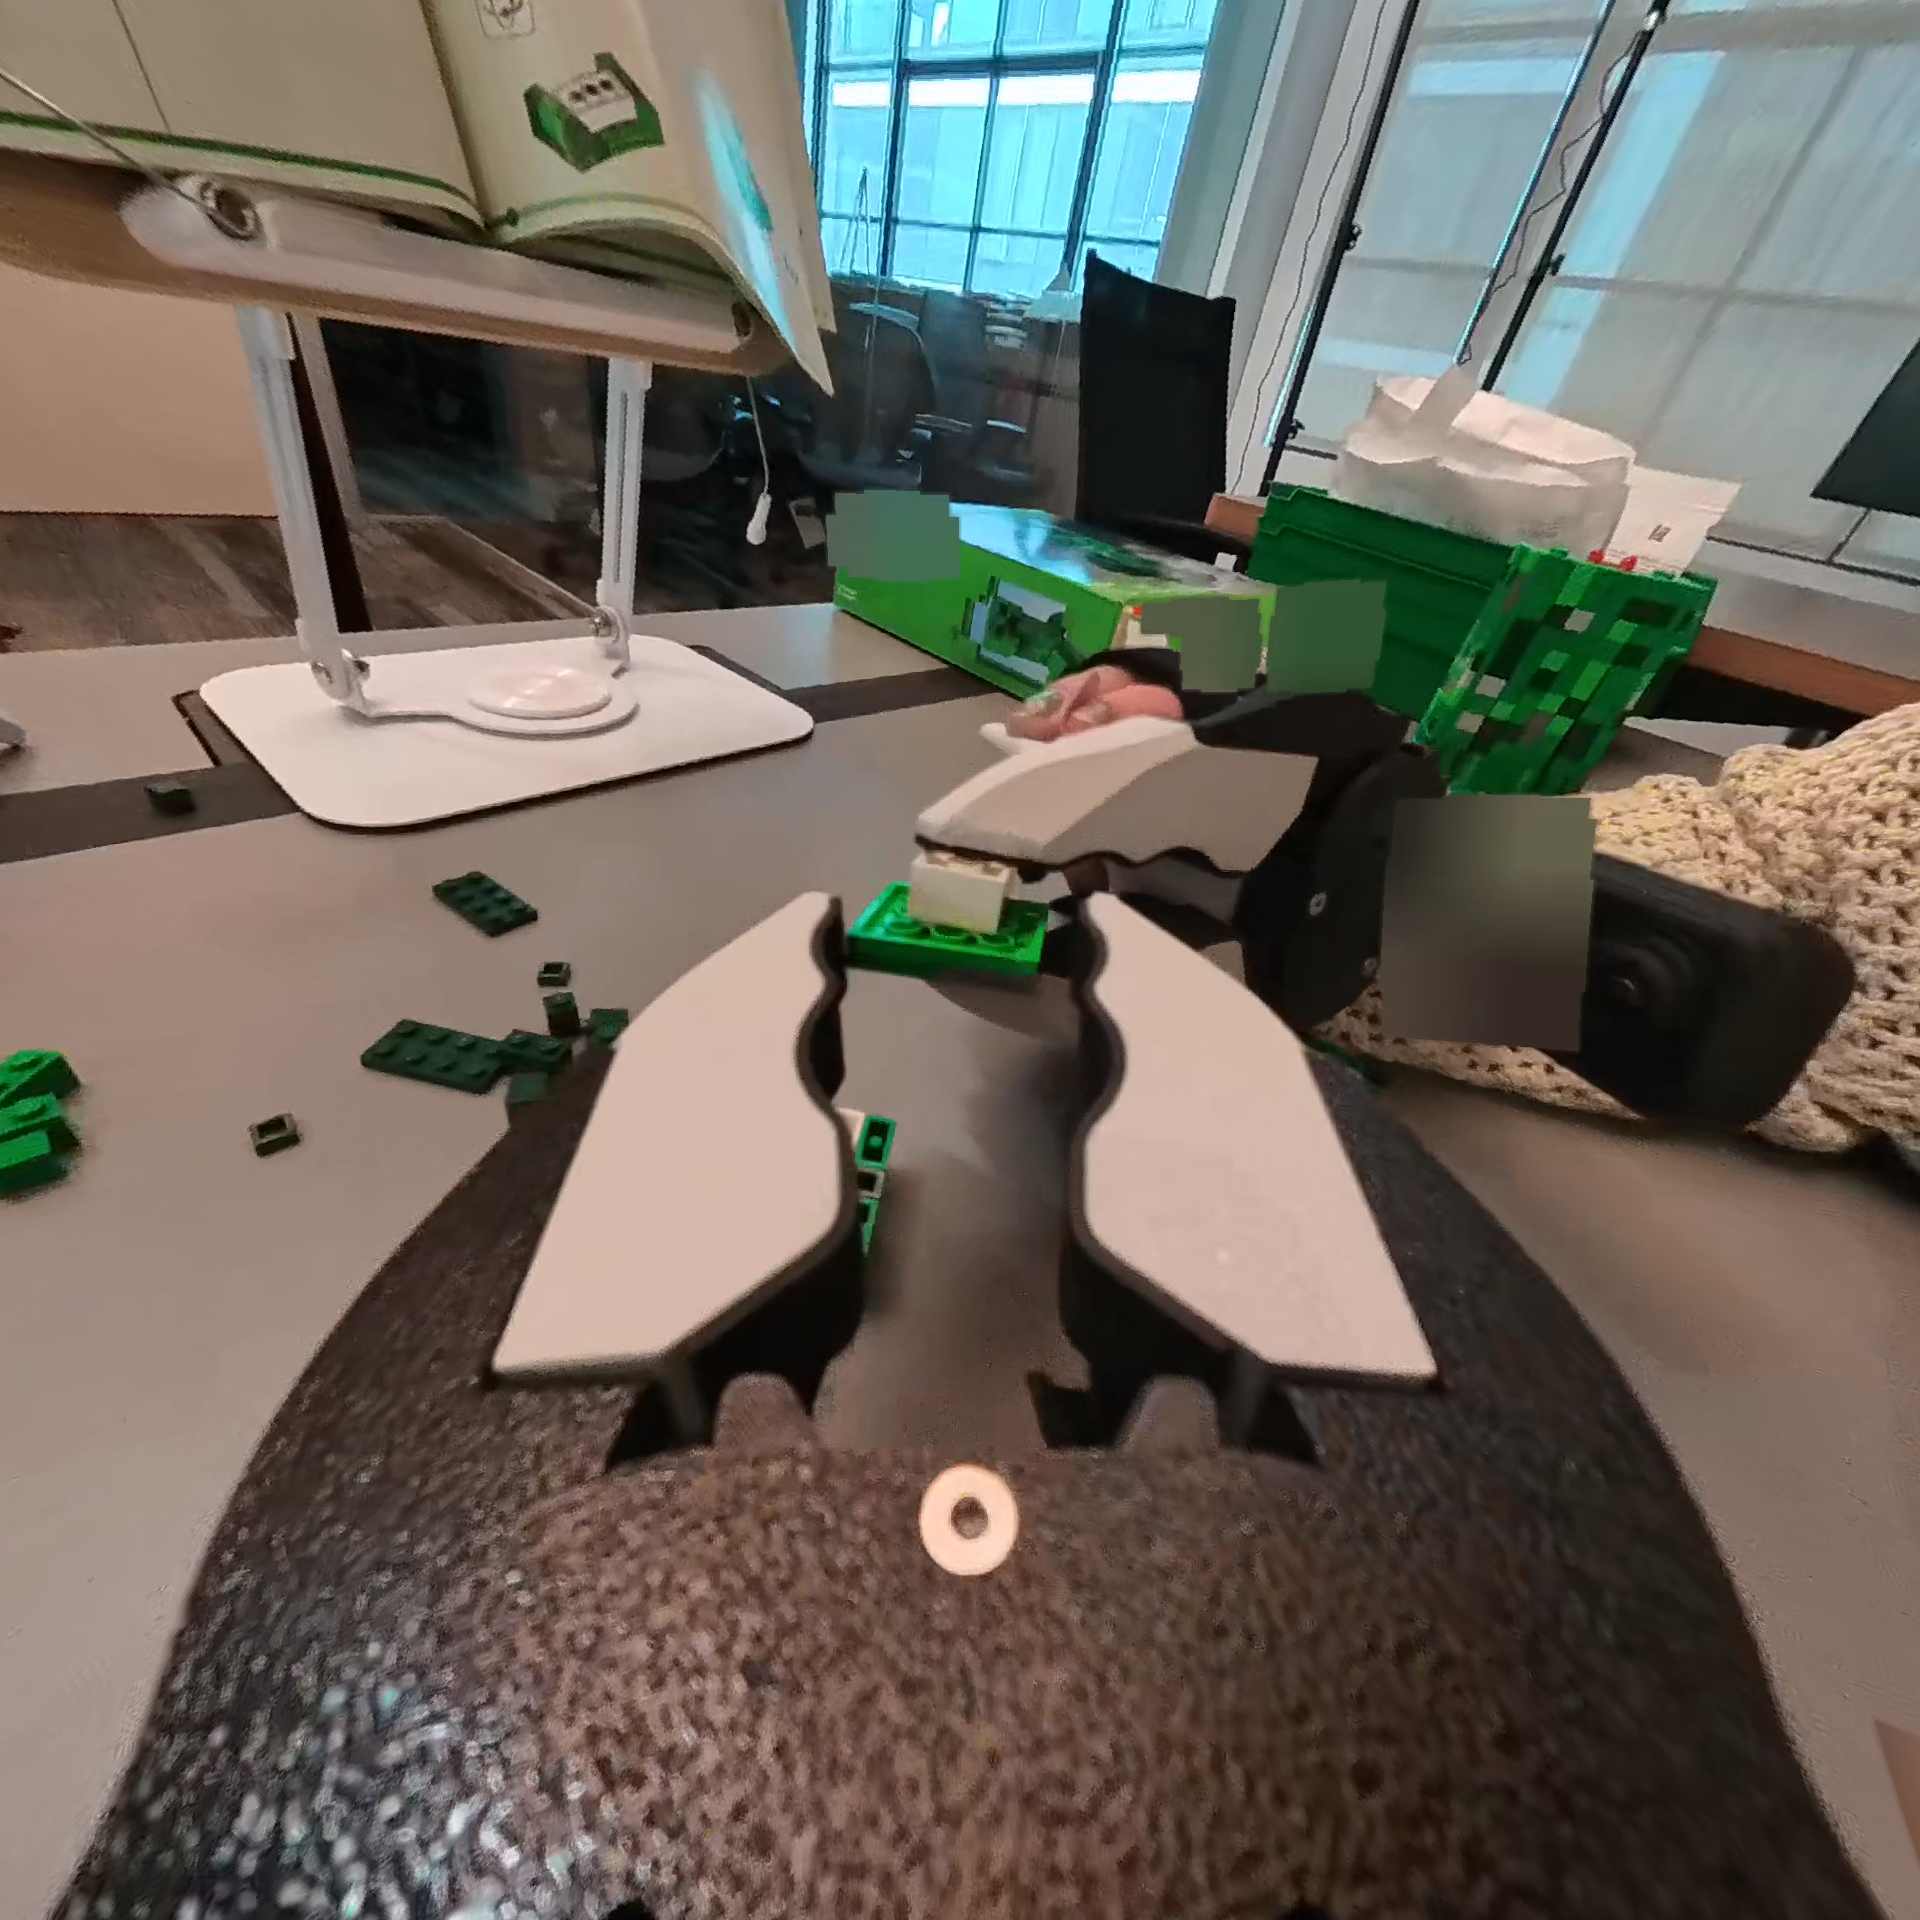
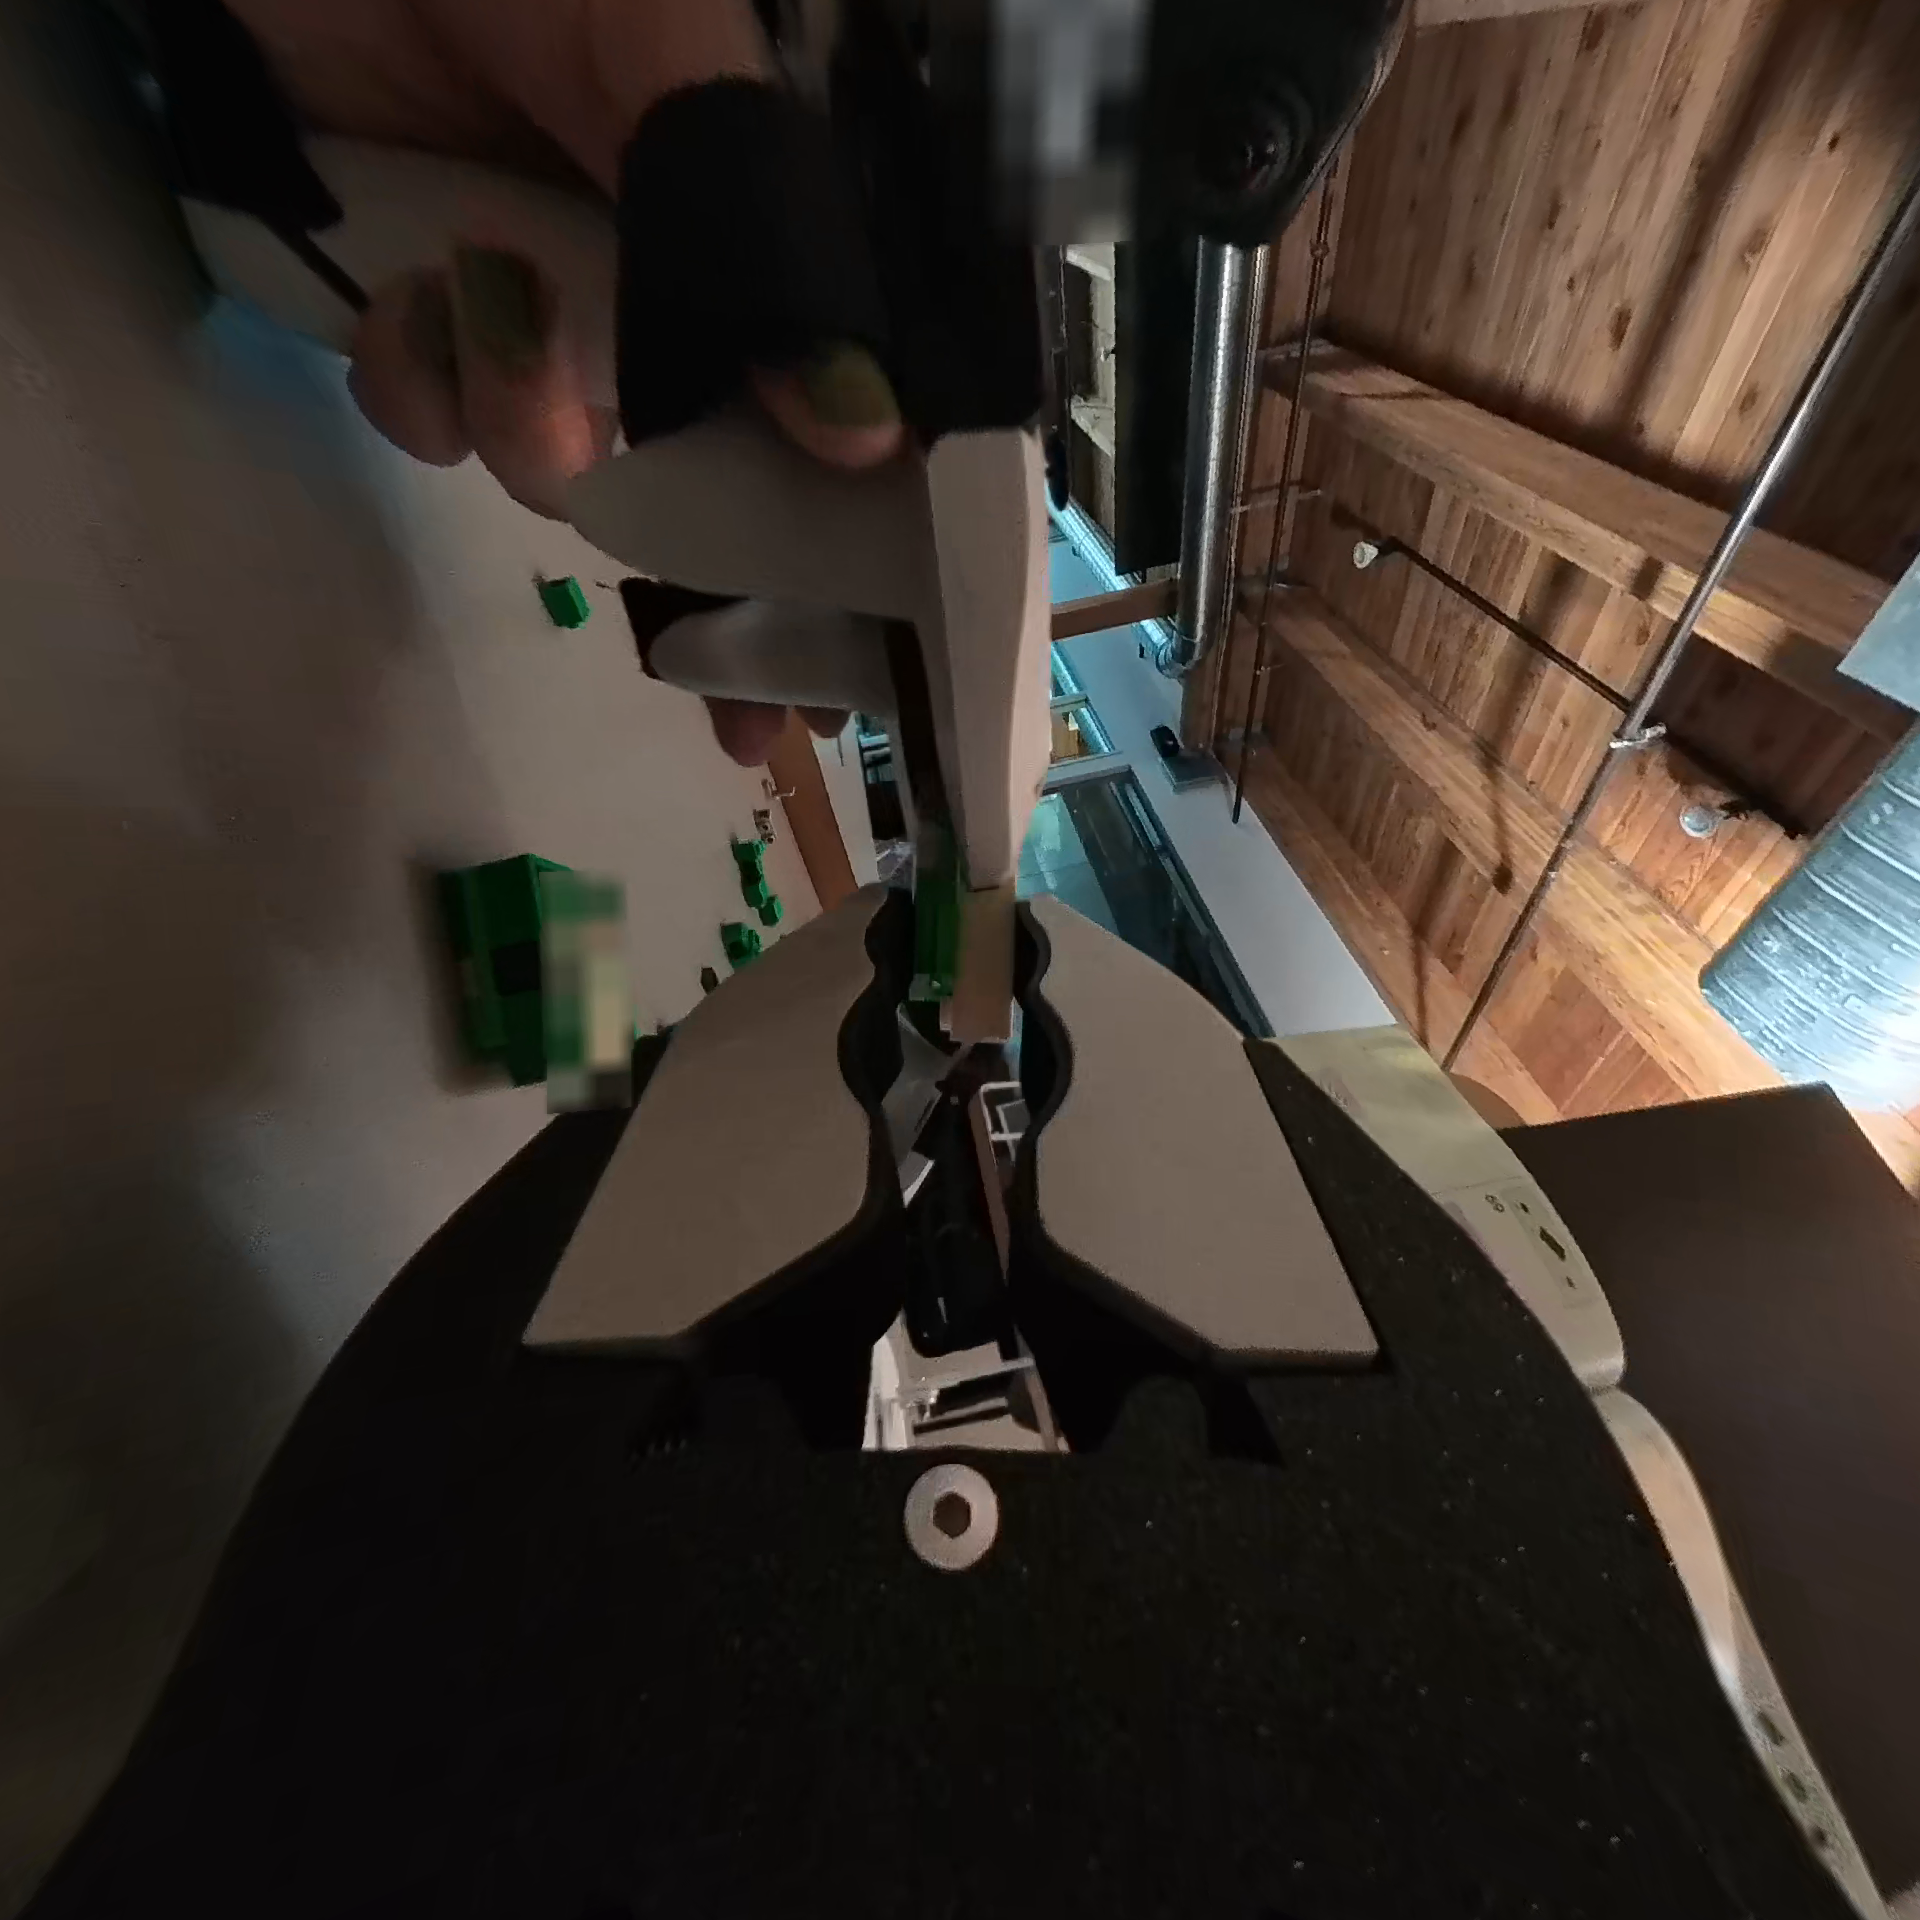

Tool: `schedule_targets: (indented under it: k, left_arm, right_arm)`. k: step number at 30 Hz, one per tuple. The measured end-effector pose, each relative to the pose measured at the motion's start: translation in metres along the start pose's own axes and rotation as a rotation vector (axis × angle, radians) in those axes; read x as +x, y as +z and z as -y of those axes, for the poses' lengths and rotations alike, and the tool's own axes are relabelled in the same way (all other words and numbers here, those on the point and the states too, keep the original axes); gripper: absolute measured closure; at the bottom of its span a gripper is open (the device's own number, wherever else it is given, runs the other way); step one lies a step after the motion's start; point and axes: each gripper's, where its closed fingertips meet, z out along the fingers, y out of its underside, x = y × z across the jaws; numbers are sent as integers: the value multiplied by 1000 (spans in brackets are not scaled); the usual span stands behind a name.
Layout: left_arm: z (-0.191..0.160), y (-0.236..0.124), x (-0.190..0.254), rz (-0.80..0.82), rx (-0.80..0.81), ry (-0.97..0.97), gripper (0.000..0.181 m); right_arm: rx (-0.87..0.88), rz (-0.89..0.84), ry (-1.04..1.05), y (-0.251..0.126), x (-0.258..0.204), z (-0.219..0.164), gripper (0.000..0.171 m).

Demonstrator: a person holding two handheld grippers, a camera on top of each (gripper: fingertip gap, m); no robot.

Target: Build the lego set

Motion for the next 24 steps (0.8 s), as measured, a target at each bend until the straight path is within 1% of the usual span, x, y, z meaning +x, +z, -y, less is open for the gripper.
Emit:
schedule_targets:
  k: [1,4,6,10,12,14,15,16,18,20,22,23,24]
  left_arm:
    - [0,-1,-1,3,3,2,145]
    - [0,-4,-1,-21,-13,0,146]
    - [1,-8,-2,-30,-23,22,146]
    - [1,-25,-6,-52,-73,109,147]
    - [-5,-33,-5,-86,-117,151,147]
    - [-10,-38,2,-161,-137,167,147]
    - [-11,-40,7,-203,-138,171,147]
    - [-12,-42,12,-241,-136,178,147]
    - [-11,-43,19,-285,-119,203,147]
    - [-11,-41,21,-275,-104,251,147]
    - [-12,-38,18,-241,-111,289,147]
    - [-13,-37,17,-230,-112,298,147]
    - [-13,-36,17,-221,-112,303,147]
  right_arm:
    - [3,-1,0,0,0,2,154]
    - [17,3,8,-1,-3,6,154]
    - [6,3,66,-2,-3,3,150]
    - [3,131,412,-2,-9,-14,149]
    - [86,259,628,-6,-15,-8,152]
    - [206,393,830,-12,-16,7,156]
    - [272,472,905,-16,-17,16,157]
    - [309,515,968,-19,-14,19,157]
    - [394,604,1100,-27,-6,25,156]
    - [455,707,1251,-32,0,27,147]
    - [468,775,1315,-33,0,29,137]
    - [453,774,1301,-32,-2,29,135]
    - [438,770,1274,-32,-4,31,136]
